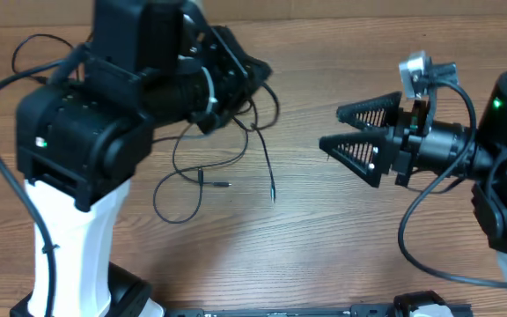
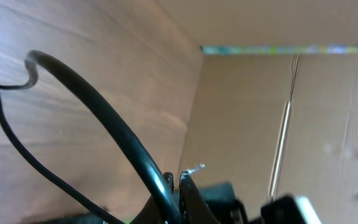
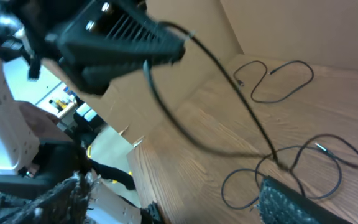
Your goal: Untangle cables
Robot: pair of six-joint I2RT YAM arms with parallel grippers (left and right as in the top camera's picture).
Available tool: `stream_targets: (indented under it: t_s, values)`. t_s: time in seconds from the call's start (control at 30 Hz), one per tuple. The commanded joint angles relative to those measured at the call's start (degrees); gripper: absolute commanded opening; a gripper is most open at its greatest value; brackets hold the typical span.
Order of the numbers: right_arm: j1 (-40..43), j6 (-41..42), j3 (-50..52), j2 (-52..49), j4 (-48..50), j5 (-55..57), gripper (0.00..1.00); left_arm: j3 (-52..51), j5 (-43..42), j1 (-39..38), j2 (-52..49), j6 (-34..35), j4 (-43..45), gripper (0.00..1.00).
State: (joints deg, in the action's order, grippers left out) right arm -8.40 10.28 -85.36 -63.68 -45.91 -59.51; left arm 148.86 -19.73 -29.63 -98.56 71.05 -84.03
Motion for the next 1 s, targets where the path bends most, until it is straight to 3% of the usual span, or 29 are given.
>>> stream_targets:
  t_s: [0.0,0.37,0.47,0.67,0.97]
  values:
    - [-0.3,0.4,-0.2,-0.6,1.5,0.5,0.8,0.1,-0.7,-2.3,-1.4,2.3,0.4,0.04]
    - [-0.7,0.4,-0.2,-1.7,2.2,3.2,0.71,0.1,-0.7,-7.6,-4.1,3.6,2.9,0.04]
    - [-1.9,0.4,-0.2,-1.7,1.6,6.1,0.64,0.1,-0.7,-8.0,-4.6,4.4,3.1,0.04]
    - [-5.8,0.4,-0.2,-2.0,-0.9,18.4,0.45,0.1,-0.9,-8.3,-4.9,6.0,3.3,0.04]
    - [-7.0,0.5,-0.2,-2.1,-0.4,20.0,0.04,0.1,-0.9,-8.3,-4.9,5.9,2.7,0.04]
